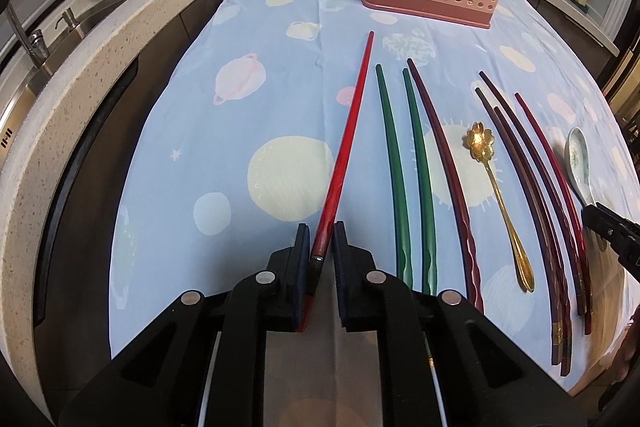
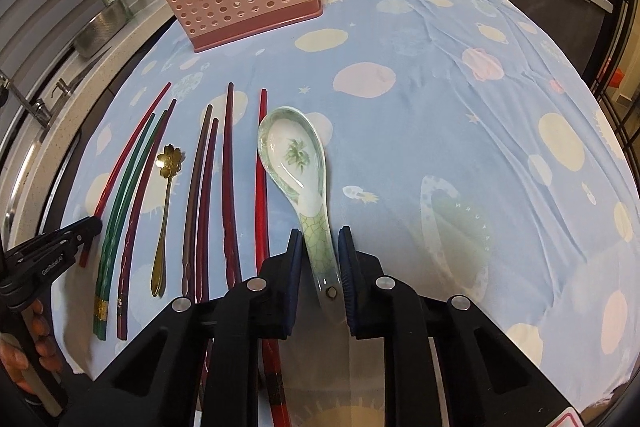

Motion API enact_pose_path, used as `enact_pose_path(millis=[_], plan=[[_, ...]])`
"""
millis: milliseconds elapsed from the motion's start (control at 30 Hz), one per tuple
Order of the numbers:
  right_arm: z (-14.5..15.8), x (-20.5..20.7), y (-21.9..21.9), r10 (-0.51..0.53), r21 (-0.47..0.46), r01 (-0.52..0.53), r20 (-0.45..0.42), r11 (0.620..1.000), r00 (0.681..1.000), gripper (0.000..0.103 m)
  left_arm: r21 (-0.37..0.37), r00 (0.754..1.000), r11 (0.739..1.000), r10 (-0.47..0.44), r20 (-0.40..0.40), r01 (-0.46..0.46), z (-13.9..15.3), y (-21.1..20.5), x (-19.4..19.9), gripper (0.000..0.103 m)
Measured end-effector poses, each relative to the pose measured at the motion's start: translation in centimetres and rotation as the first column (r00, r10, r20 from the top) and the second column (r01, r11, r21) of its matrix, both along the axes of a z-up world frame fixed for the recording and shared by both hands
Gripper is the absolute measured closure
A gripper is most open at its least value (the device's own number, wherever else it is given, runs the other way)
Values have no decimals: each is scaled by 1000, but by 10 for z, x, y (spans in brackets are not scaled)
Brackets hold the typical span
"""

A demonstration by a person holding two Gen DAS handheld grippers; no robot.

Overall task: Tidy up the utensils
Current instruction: 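Grasp a red chopstick with the left tool while the right tool grasps the white ceramic spoon, then lift the red chopstick with the left tool while the right tool carries the spoon to the pink holder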

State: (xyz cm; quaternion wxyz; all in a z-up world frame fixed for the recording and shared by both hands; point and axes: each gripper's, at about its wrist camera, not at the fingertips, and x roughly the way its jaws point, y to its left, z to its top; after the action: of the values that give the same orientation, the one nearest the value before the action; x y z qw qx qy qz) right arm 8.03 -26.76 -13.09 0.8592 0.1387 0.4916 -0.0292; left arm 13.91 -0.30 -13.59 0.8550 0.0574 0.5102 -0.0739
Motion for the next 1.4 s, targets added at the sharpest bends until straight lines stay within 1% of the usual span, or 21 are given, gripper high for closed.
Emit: enact_pose_path(millis=[100,267,400,600,767,933,1067,1267,1400], plan=[[0,-2,-5,-9,49,9,3,999,1000,83,-12,1000,1000,4,-6,-4,0,1,0,91],[0,-5,-11,-16,96,15,8,995,1000,83,-36,1000,999,10,-15,-10,1,4,-1,91],[-1,-7,-9,1,95,-2,10,995,1000,93,-49,1000,999,12,-21,-13,1,5,-4,91],[9,-21,-1,11,37,-12,31,999,999,94,-92,999,996,12,-41,-15,3,13,-16,94],[23,-34,-1,3,24,-5,58,1000,998,95,-107,999,994,11,-37,-15,11,19,-32,96],[39,-46,0,-10,9,9,88,1000,996,96,-125,1000,992,10,16,-8,35,25,-50,96],[48,-53,-2,-20,-1,20,108,1000,994,97,-139,998,990,19,60,-11,56,29,-57,96],[65,-57,-3,-25,-5,26,144,1000,989,97,-154,989,988,25,147,-2,92,28,-57,96],[75,-53,-2,-22,-15,24,170,1000,985,98,-153,982,988,26,185,3,108,24,-47,96]])
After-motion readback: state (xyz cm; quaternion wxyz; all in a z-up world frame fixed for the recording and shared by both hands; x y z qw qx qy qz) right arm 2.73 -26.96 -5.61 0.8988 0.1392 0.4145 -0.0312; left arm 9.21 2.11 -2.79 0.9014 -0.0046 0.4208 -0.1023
